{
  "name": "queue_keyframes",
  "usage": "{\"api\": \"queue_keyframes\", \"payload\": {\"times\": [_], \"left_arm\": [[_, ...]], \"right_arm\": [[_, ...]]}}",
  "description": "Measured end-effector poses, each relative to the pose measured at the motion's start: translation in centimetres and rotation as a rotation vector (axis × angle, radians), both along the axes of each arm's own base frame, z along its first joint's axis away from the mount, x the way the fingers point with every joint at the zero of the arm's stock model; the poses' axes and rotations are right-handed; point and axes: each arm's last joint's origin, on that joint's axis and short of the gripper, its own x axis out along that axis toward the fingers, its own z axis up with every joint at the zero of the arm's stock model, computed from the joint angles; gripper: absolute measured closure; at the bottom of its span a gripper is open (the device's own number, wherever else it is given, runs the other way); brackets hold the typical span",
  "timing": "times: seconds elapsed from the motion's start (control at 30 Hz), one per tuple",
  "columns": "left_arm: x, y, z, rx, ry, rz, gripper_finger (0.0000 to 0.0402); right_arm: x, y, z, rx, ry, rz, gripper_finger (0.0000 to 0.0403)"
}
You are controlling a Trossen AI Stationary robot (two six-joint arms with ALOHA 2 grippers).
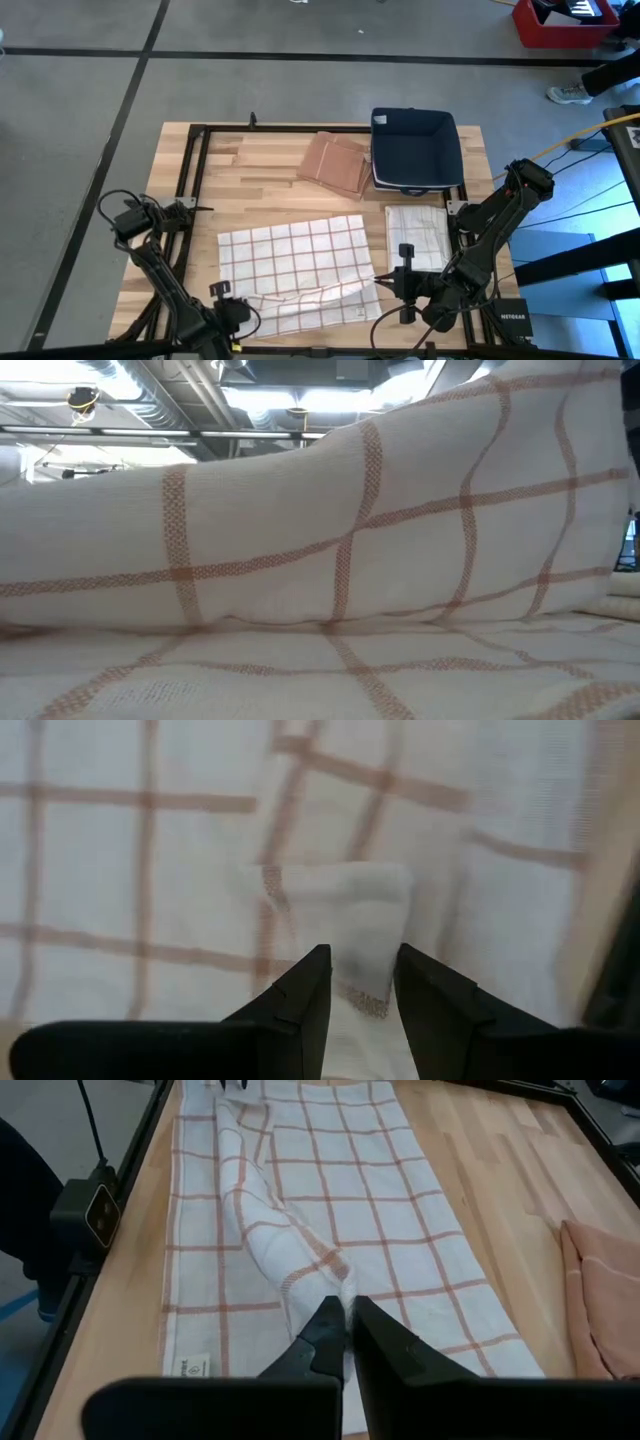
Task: Fold towel
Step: Fold the white towel
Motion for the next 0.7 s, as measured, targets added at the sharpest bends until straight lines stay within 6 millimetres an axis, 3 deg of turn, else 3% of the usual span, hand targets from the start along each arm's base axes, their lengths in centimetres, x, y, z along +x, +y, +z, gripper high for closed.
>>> {"api": "queue_keyframes", "payload": {"times": [0.23,0.47,0.53,0.6,0.7], "left_arm": [[0.5,0.6,-0.1,0.028,-0.031,0.066,0.0308],[0.6,0.8,-0.1,0.037,-0.026,0.075,0.0389],[0.4,0.9,0.0,0.052,-0.017,0.092,0.0395],[0.3,1.1,0.9,0.088,0.003,0.112,0.0396],[0.0,1.7,4.4,0.171,-0.044,0.141,0.0399]], "right_arm": [[0.0,0.0,0.0,-0.002,-0.003,-0.003,0.0388],[0.0,0.0,0.0,-0.005,-0.006,-0.006,0.0388],[0.0,0.0,0.0,-0.008,-0.010,-0.009,0.0388],[0.1,-0.1,0.1,-0.024,-0.035,-0.029,0.0388],[0.0,-0.3,0.7,-0.069,-0.077,-0.051,0.0388]]}}
